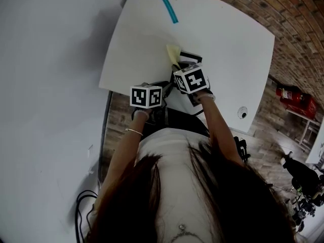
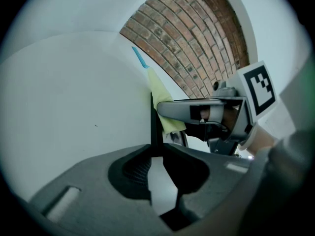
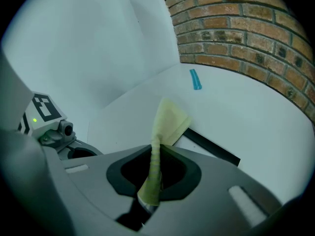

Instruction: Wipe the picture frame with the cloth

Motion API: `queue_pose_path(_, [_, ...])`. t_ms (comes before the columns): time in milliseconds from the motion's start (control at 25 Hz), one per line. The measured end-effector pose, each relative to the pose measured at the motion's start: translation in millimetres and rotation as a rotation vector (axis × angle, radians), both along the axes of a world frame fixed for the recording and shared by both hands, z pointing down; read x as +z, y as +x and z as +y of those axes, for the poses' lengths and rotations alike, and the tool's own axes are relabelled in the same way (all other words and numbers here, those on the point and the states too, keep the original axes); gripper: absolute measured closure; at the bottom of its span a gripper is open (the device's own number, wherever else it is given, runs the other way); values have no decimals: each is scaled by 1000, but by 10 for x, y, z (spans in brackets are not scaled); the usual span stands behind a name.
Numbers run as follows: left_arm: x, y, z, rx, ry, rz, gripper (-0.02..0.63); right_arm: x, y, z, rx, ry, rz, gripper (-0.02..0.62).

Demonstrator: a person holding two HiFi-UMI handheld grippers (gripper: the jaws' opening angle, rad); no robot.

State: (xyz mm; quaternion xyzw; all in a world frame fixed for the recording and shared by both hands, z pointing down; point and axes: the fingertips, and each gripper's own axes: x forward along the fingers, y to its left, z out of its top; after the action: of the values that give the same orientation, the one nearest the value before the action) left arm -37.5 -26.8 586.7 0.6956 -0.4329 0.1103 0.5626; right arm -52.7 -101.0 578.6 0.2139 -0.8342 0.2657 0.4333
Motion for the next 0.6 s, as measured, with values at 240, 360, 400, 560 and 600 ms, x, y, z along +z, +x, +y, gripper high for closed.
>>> queue_pose_path(240, [-5,-3,-2,1,4,-5,529,-7,-7,-39,10,-6,-12,561])
queue_pose_path(360, [8,-5,1,-1,2,-4,529,-1,-11,-58,11,-1,-11,561])
queue_pose_path(400, [8,-7,2,-1,1,-3,529,-1,-14,-63,12,-2,-12,561])
queue_pose_path(560, [7,-12,0,-2,0,-2,529,-10,-19,-84,17,-4,-16,561])
queue_pose_path(600, [7,-6,-2,-2,0,-2,529,-10,-17,-94,19,-3,-17,561])
